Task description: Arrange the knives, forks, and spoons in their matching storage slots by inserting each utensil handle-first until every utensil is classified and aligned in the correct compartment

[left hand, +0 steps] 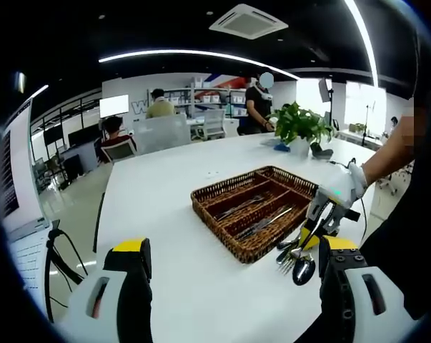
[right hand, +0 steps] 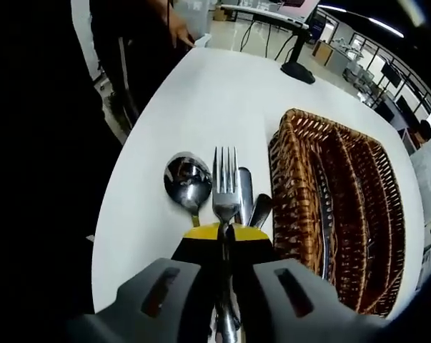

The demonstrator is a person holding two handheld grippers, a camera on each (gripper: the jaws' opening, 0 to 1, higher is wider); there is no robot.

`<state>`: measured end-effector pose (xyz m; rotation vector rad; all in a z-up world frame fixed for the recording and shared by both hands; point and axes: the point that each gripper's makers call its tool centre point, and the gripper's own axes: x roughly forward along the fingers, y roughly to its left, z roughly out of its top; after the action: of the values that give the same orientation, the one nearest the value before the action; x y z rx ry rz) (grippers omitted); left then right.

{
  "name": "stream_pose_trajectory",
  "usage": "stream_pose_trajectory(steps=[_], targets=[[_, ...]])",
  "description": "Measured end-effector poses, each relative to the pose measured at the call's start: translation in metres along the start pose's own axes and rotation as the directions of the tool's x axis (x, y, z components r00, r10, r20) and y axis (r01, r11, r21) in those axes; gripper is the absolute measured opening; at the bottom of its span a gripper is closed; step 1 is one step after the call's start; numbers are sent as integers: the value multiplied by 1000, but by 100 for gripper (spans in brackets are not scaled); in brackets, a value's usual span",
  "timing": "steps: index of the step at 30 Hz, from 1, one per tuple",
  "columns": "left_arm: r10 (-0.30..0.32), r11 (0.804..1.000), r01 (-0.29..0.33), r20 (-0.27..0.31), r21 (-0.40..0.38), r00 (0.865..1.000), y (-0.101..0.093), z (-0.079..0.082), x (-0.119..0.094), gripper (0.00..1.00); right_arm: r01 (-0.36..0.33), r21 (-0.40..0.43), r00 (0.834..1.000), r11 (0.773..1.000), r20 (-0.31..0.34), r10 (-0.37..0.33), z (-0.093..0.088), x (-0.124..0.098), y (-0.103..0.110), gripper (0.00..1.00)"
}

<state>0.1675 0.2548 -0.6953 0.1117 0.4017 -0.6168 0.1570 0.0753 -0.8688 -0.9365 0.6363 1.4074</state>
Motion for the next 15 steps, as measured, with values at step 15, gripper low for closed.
stream_pose_trajectory(steps=[15], targets=[[-2,1000,2,8,5,1000,3,0,-4,99,-49,25,999,999,-15,49,-12,-1,4,5]])
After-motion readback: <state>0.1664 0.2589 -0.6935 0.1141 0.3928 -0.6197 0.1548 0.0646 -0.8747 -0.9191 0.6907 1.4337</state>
